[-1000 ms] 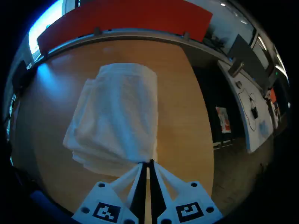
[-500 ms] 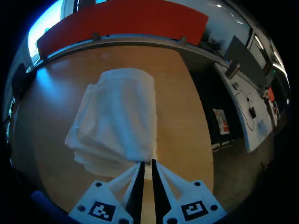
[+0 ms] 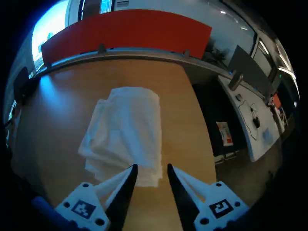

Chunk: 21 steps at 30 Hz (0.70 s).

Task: Fold towel

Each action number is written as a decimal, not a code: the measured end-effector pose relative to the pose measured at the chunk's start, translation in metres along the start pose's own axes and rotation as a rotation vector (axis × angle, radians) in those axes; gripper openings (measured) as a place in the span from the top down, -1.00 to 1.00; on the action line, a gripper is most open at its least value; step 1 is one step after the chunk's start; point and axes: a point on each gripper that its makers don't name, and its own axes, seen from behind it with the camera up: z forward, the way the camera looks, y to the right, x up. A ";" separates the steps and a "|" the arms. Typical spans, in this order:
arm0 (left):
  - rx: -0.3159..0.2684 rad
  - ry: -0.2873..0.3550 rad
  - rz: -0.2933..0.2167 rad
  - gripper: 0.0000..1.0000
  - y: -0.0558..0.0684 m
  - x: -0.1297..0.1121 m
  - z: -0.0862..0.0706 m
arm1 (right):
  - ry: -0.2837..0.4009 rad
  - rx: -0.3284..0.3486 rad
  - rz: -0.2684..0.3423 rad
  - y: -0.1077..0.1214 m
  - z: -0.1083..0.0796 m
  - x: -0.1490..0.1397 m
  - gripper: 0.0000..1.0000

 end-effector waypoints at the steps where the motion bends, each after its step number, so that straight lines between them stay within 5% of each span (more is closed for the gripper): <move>1: 0.000 0.001 -0.001 -0.79 0.000 0.000 0.000 | 0.007 -0.001 -0.004 -0.001 -0.001 0.002 -0.47; 21: 0.008 0.006 -0.012 -0.79 -0.003 -0.001 -0.005 | 0.076 0.115 -0.047 -0.061 0.001 0.034 -0.59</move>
